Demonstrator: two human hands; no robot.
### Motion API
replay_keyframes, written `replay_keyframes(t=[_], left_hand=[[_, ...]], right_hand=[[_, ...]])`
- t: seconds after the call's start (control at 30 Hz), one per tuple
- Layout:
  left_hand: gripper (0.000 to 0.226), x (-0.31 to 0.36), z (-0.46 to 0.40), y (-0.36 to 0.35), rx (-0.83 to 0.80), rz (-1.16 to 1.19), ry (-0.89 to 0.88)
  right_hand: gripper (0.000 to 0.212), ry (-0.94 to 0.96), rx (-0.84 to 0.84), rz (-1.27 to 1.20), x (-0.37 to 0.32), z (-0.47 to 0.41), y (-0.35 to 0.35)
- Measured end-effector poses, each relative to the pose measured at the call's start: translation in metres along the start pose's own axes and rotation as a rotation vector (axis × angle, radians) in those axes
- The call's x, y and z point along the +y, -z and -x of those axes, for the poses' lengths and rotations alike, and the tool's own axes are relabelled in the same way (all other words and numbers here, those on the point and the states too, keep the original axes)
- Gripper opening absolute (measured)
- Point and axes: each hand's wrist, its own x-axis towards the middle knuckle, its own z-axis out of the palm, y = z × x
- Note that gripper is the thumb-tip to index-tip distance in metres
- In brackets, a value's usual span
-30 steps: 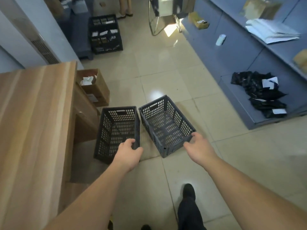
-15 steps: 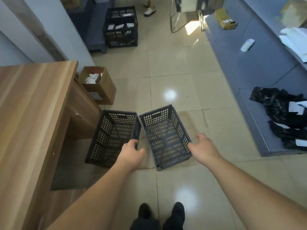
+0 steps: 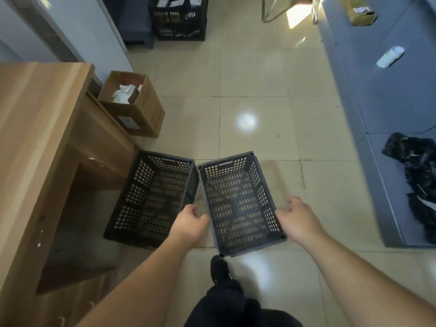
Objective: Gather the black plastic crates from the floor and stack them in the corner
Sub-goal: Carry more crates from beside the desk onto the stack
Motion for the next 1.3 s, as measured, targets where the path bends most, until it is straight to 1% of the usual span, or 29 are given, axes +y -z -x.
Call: replay_keyframes(t=[0.17,0.33,0.6,0.7,0.8,0.9,1.0,1.1,1.17,1.23,1.3], left_hand=[[0.059,-0.010,-0.046,-0.016,-0.008,-0.016,0.090],[0.060,-0.021,-0.084,-0.038,-0.022,-0.007,0.154],[0.057,-0.036,-0.165,-0.101,0.018,0.050,0.254],[0.054,-0.050,-0.201,-0.129,0.031,0.097,0.332],[0.050,-0.065,-0.235,-0.154,0.055,0.135,0.361],[0.056,-0.085,-0.271,-0.175,0.085,0.160,0.391],[0.062,-0.098,-0.298,-0.187,0.143,0.230,0.414],[0.065,-0.108,-0.319,-0.195,0.181,0.389,0.457],[0.062,-0.112,-0.328,-0.196,0.140,0.464,0.487],[0.052,-0.114,-0.335,-0.197,0.096,0.507,0.498],[0.044,-0.115,-0.338,-0.197,0.075,0.532,0.493]], right_hand=[[0.058,-0.026,-0.053,0.067,0.006,-0.050,-0.016],[0.055,-0.005,-0.069,0.127,0.015,-0.101,-0.028],[0.050,0.009,-0.129,0.162,0.044,-0.197,-0.066],[0.053,0.022,-0.158,0.182,0.064,-0.238,-0.087],[0.057,0.011,-0.157,0.205,0.085,-0.279,-0.106],[0.059,-0.009,-0.157,0.207,0.101,-0.319,-0.129],[0.061,-0.018,-0.151,0.199,0.113,-0.356,-0.152],[0.062,-0.039,-0.123,0.196,0.119,-0.384,-0.170],[0.054,-0.056,-0.128,0.174,0.120,-0.399,-0.179],[0.045,-0.076,-0.170,0.134,0.120,-0.410,-0.186],[0.046,-0.113,-0.182,0.099,0.119,-0.416,-0.190]])
